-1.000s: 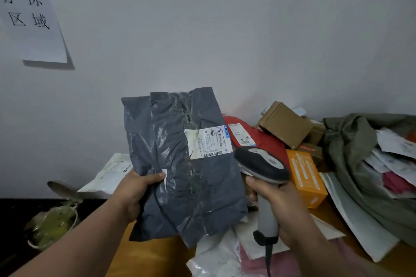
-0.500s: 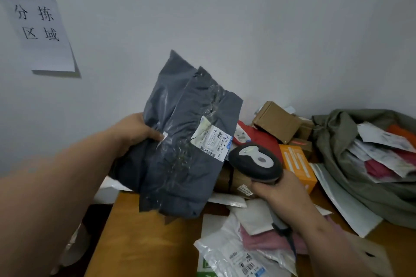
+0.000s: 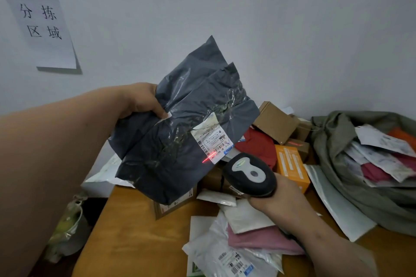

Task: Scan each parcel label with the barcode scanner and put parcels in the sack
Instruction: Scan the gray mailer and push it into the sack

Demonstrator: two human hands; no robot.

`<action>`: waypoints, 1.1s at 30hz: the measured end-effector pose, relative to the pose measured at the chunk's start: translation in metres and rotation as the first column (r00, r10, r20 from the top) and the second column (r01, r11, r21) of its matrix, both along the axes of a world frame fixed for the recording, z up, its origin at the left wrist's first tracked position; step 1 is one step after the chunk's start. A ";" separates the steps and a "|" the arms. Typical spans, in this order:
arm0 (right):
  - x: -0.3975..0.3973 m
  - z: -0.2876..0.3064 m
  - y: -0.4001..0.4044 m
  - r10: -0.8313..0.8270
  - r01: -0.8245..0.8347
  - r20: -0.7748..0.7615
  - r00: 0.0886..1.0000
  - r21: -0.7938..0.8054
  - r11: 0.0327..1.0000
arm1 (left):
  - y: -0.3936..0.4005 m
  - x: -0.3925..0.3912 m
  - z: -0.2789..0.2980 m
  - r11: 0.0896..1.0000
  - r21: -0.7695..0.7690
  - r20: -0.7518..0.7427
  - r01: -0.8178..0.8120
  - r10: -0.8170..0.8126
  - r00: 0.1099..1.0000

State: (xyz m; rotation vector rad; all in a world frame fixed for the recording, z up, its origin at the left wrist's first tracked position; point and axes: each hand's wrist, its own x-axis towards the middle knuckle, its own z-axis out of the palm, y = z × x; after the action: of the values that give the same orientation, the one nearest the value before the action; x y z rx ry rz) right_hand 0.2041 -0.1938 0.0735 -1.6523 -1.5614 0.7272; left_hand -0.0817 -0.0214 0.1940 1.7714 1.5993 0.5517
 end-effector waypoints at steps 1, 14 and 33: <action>0.003 0.000 0.000 -0.009 0.009 0.003 1.000 0.002 1.000 | 0.001 0.002 0.000 1.000 -0.002 0.003 -0.002 0.002 1.000; 0.021 0.007 0.005 0.035 -0.035 0.010 0.999 0.022 0.999 | 0.005 0.017 -0.003 0.999 -0.051 0.011 0.000 0.001 1.000; 0.030 0.006 0.000 0.033 -0.034 0.015 0.999 0.016 0.999 | -0.005 0.025 -0.002 0.998 -0.070 0.037 0.002 0.001 0.999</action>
State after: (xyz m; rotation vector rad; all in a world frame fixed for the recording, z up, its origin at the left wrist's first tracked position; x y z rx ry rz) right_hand 0.2341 -0.1943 0.0793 -1.6271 -1.6049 0.7193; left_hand -0.0567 -0.0267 0.1923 1.7008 1.5736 0.5196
